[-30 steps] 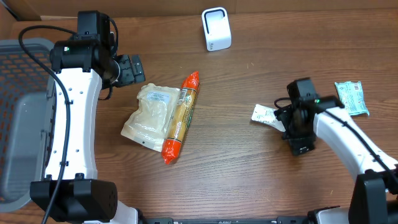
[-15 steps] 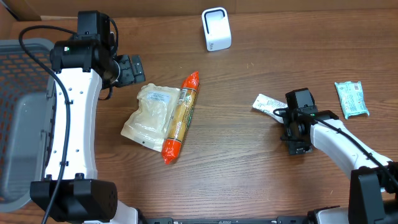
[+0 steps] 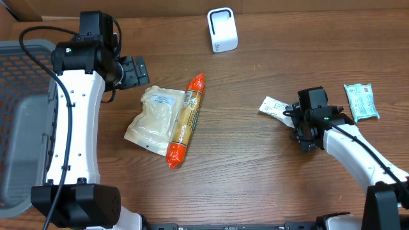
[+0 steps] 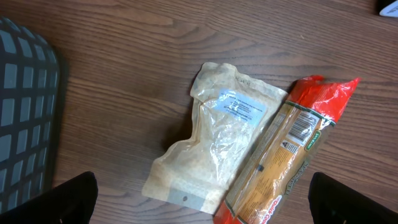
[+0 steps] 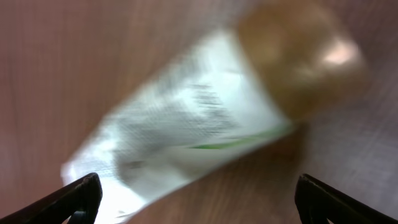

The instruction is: Scan the item barcode

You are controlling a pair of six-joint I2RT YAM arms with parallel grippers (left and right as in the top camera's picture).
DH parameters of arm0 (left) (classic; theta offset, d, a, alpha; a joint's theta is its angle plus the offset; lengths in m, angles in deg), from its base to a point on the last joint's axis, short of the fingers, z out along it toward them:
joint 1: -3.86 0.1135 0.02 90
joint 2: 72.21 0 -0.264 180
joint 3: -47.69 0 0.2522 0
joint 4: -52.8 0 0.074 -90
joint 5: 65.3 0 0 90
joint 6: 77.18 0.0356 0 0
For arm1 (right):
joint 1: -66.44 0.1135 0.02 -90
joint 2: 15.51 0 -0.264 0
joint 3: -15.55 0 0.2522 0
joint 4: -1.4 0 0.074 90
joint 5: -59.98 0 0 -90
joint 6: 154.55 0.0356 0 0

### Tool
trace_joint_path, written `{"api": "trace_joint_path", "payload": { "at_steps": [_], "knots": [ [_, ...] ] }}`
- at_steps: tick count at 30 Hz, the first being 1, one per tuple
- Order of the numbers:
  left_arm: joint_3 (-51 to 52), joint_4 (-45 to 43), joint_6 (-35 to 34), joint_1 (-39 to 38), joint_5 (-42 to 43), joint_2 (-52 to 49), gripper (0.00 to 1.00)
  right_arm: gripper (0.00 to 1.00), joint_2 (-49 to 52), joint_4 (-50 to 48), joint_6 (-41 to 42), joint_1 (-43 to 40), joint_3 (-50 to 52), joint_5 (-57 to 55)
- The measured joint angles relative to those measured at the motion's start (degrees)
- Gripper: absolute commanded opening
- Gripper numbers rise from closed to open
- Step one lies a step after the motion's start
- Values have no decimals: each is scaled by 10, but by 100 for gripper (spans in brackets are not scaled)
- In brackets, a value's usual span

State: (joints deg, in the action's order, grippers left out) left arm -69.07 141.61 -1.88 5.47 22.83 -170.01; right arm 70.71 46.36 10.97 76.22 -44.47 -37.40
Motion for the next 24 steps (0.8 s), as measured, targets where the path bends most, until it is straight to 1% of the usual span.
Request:
{"api": "trace_joint_path", "payload": {
  "at_steps": [3, 5, 7, 12, 15, 17, 18, 19, 20, 22, 24],
  "knots": [
    [0, 0, 0, 0, 0, 0, 99, 95, -2, -16, -2, 0, -3, -4],
    [0, 0, 0, 0, 0, 0, 100, 91, -2, -19, 16, 0, -3, -10],
    [0, 0, 0, 0, 0, 0, 100, 88, 0, -26, 52, 0, -3, -22],
    [0, 0, 0, 0, 0, 0, 100, 87, 37, -52, 130, 0, -3, -40],
    [0, 0, 0, 0, 0, 0, 100, 87, 67, -61, 149, 0, -3, -42],
    [0, 0, 0, 0, 0, 0, 100, 81, 71, -61, 157, 0, -7, -45],
    [0, 0, 0, 0, 0, 0, 100, 76, 74, -55, 160, 0, -8, -47],
    [0, 0, 0, 0, 0, 0, 100, 75, 75, -54, 158, 0, -9, -47],
    [0, 0, 0, 0, 0, 0, 99, 70, 76, -53, 150, 0, -9, -48],
    [0, 0, 0, 0, 0, 0, 99, 58, 77, -56, 122, 0, -9, -46],
    [0, 0, 0, 0, 0, 0, 100, 41, 80, -66, 63, 0, -9, -36]
  ]
}}
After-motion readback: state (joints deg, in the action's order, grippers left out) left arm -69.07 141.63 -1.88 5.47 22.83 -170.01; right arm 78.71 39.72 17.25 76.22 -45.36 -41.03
